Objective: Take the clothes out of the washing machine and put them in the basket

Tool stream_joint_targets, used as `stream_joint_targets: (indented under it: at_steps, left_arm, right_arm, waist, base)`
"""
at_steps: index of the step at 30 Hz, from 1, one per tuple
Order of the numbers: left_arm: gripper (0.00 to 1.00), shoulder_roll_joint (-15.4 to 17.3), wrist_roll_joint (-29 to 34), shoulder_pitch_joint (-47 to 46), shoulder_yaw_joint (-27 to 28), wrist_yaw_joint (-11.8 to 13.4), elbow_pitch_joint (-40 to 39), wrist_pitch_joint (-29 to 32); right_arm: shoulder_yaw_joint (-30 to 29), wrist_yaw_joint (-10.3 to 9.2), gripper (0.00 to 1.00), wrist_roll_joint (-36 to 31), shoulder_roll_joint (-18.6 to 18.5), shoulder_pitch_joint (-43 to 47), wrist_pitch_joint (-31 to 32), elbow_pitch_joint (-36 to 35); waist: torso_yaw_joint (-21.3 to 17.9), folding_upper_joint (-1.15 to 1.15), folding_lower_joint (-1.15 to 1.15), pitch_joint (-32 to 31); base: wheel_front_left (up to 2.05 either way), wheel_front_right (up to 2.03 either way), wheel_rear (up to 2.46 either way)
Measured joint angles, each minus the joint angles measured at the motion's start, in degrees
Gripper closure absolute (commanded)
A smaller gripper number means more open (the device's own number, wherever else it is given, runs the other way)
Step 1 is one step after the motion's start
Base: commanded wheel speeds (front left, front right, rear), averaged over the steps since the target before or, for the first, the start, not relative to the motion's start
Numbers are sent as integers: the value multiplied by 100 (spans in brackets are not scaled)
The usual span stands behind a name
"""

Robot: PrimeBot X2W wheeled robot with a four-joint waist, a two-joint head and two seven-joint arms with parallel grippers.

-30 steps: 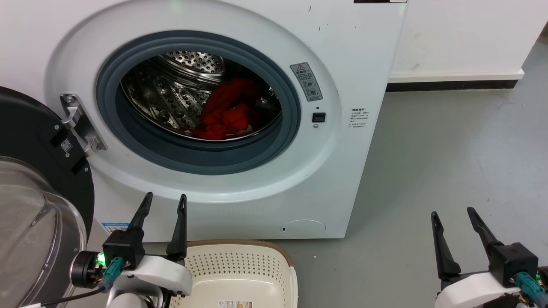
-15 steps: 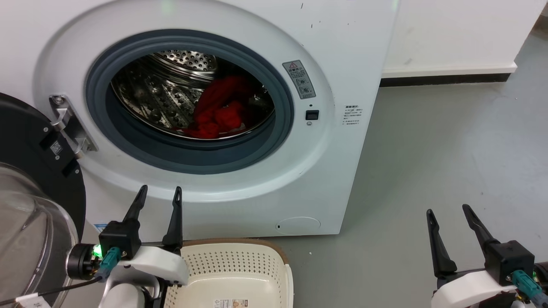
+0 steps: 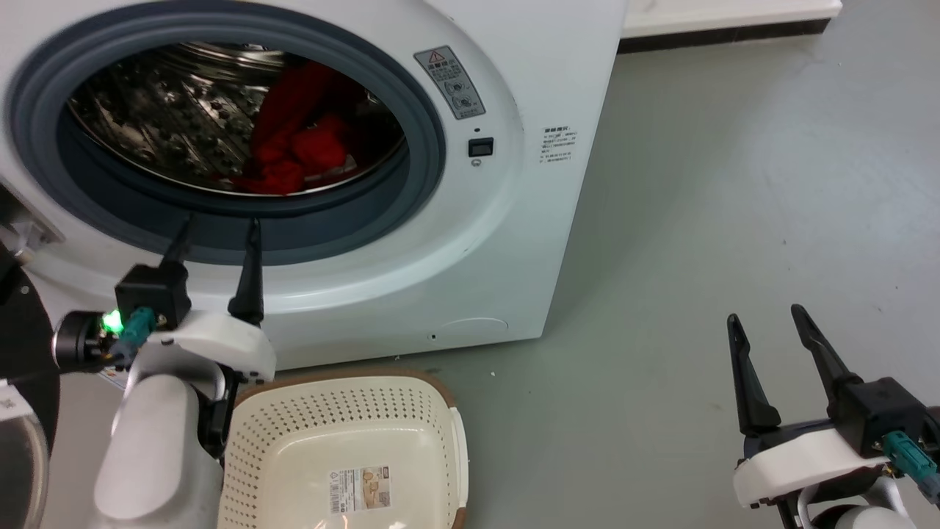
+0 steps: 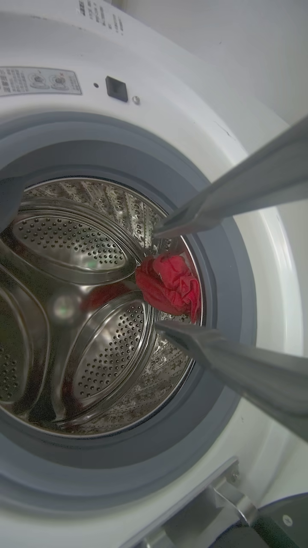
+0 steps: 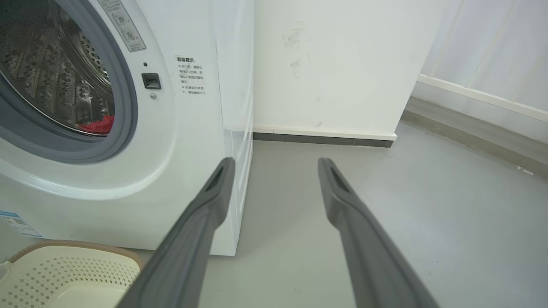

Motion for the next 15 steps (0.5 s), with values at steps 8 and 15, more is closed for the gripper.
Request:
stream_joint_targets:
  at_steps: [8, 15]
  left_arm:
    - [0, 434, -25, -964, 54, -12, 616, 299]
    - [0, 833, -62, -1623, 58, -34, 1355, 552]
  right_arm:
    - [151, 0, 0, 151, -2, -365, -268, 156]
    - [282, 0, 0, 291, -2, -670, -504, 471]
  waist:
    - [-314, 0, 1, 676]
    - [-638, 0, 1, 1144]
  base:
    - [0, 0, 0]
    - [0, 0, 0]
